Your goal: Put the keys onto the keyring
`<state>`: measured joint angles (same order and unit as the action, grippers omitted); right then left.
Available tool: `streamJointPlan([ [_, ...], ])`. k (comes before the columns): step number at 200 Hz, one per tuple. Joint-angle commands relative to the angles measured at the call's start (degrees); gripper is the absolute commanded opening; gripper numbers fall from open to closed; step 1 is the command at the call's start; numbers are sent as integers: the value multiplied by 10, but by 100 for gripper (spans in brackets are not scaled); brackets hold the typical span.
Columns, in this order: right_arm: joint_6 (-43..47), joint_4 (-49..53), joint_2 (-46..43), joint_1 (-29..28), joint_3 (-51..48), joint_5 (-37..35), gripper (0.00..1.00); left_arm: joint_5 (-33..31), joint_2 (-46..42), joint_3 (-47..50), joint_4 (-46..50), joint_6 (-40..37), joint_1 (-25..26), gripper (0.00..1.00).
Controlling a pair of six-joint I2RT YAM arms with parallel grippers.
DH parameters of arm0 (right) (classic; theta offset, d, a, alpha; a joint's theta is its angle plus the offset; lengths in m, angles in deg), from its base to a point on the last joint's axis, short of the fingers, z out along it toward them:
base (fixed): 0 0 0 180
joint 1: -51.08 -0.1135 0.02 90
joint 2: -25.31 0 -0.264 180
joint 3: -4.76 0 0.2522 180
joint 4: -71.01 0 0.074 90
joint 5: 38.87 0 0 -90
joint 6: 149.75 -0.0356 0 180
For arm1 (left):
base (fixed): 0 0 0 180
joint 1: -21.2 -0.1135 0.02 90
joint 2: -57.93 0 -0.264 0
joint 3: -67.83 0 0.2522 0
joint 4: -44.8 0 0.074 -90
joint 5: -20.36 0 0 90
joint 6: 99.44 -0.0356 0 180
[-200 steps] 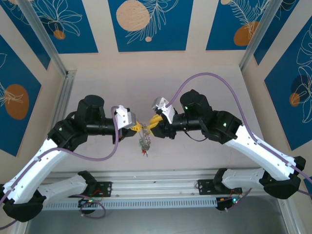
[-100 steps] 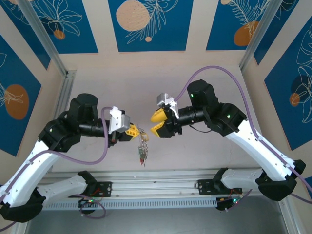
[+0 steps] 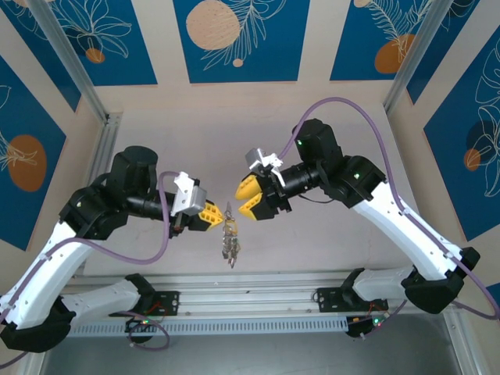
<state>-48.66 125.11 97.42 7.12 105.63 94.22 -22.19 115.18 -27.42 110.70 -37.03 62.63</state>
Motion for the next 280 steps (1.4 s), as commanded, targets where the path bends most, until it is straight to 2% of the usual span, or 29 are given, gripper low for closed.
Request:
streamJointPlan([
  [1,12,-13,3,15,16,58,39,25,15,-28,-5,-25,3,0],
  [59,49,3,37,80,34,139,37,60,68,-41,-34,-46,-30,0],
  [100,85,17,61,130,40,190,38,95,111,-85,-9,-91,-65,0],
  [158,96,-29,86,169,27,186,39,198,138,-104,-51,-75,-150,0],
  [220,81,-79,116,175,34,219,38,216,151,-118,-16,-98,-159,0],
  [280,52,-92,101,162,29,272,38,216,152,-124,13,-113,-155,0],
])
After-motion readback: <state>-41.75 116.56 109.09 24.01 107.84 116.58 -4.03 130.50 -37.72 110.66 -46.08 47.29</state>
